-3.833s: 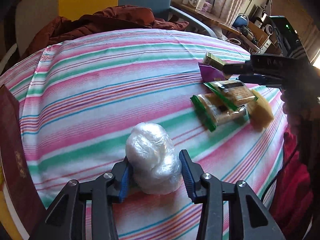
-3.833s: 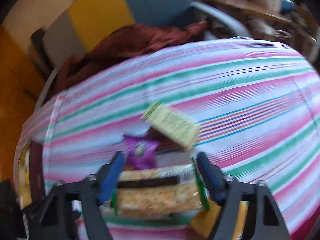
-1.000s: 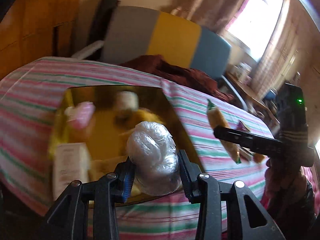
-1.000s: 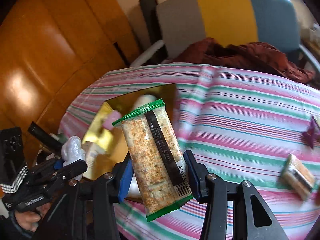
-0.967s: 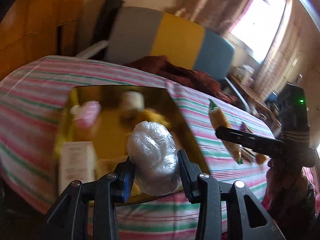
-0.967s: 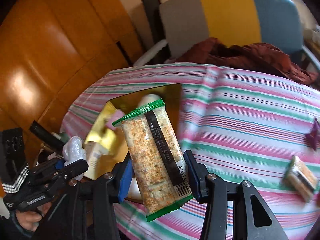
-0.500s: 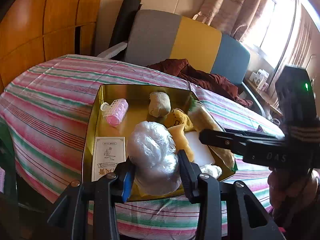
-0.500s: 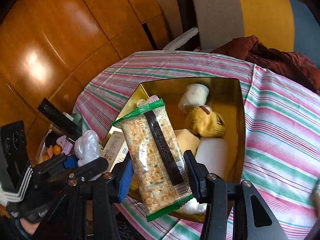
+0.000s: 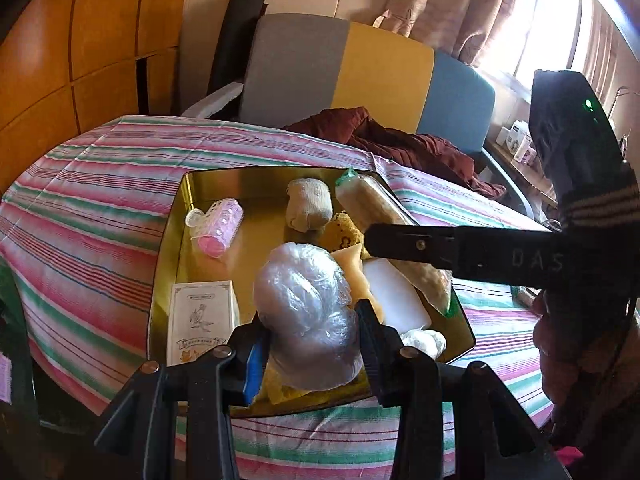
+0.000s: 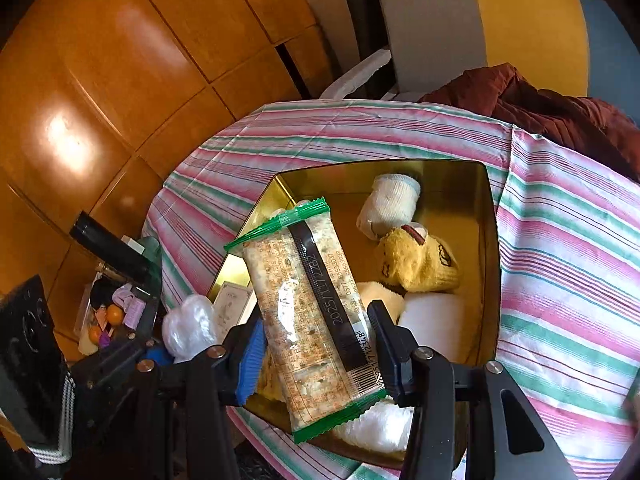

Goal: Organize objects
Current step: 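Carry the wrapped roll and cracker packet over the tray with both tools, then open both tools to drop the cracker packet and wrapped roll into the tray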

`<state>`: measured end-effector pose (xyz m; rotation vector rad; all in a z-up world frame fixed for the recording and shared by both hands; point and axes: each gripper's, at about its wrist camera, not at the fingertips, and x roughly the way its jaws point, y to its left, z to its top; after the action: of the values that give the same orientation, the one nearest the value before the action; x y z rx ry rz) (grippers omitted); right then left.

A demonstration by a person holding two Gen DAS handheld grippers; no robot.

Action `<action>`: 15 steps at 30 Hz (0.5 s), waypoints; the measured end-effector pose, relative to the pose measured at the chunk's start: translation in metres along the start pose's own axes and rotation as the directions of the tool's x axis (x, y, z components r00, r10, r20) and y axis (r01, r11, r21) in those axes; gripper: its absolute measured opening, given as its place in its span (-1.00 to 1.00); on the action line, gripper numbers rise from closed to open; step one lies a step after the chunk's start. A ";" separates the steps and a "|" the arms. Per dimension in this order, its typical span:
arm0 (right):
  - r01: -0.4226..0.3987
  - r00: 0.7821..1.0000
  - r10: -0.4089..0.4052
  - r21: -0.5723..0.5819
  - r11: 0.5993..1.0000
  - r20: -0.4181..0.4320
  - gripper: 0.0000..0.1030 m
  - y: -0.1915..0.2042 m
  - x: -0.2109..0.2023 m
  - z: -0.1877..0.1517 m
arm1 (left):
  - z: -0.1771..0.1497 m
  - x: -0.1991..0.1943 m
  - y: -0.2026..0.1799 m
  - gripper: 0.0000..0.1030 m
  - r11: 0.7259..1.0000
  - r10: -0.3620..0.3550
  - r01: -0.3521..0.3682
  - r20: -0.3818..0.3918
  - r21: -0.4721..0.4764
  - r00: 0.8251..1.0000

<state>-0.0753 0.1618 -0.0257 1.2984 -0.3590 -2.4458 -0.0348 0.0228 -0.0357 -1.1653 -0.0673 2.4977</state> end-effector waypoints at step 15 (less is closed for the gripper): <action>-0.005 1.000 0.008 0.127 0.992 -0.019 -0.04 -0.008 0.026 0.033 | 0.023 0.017 0.021 -0.21 0.997 -0.046 0.046 -0.001 -0.054 0.999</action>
<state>-0.1180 0.1605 -0.0304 1.3694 -0.5205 -2.4373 -0.0684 0.0121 -0.0377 -1.1742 -0.1608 2.4682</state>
